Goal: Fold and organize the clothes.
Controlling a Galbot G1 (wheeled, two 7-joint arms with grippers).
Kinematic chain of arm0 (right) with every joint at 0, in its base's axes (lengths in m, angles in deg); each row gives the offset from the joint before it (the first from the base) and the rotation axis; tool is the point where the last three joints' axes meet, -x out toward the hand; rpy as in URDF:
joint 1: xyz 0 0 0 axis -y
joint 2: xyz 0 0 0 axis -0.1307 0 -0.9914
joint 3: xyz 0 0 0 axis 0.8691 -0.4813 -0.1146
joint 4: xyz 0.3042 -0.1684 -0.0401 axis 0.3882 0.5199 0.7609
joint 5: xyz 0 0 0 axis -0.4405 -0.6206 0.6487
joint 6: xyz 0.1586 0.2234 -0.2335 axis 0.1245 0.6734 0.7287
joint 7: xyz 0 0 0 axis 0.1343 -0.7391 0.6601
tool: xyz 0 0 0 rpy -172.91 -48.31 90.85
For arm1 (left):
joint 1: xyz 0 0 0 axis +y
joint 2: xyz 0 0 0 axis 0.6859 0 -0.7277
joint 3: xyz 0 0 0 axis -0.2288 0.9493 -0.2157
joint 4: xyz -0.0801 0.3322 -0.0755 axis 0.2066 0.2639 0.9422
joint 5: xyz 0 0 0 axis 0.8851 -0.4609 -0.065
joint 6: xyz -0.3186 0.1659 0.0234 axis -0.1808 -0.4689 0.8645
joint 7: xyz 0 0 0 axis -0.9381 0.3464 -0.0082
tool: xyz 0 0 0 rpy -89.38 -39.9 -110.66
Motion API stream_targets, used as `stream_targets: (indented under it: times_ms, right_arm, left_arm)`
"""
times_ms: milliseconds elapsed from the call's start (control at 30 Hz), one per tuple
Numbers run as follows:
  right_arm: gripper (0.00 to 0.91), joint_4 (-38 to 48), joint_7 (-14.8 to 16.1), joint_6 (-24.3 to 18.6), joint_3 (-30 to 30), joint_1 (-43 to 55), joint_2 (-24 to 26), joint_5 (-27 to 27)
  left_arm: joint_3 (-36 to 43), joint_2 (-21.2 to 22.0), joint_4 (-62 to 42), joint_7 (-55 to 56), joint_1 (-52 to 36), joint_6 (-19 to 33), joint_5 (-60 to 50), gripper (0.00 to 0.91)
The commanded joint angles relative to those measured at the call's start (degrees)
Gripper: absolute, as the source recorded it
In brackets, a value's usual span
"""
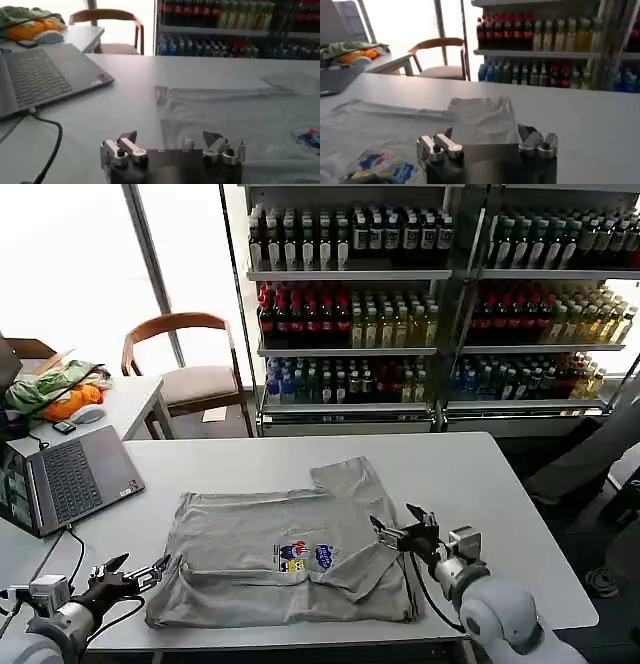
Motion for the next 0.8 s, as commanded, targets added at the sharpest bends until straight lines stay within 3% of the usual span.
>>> stream_targets:
  times_ms: [33,267,467,800]
  right_arm:
    - [0.907,17.6,3.5,0.7,-5.4,18.2,-3.2,-0.9]
    - [0.907,31.5,4.8,0.7,-7.5,27.7,-8.8,2.5]
    - [0.907,41.7,4.9,0.6,-4.1,31.1,-14.0,5.4]
    - [0.907,49.0,3.1,0.6,-3.7,31.1,-20.5,7.5]
  left_arm:
    - [6.6,-5.6,-8.9,-2.3,-12.3,0.0,1.6,0.907]
    - [13.7,-5.6,-16.7,-3.0,-23.4,0.1,1.1,0.907]
    - [18.8,-4.8,-21.6,-3.2,-30.5,0.1,0.3,0.907]
    - [22.2,-2.3,-27.9,-3.4,-36.0,0.1,-1.1,0.907]
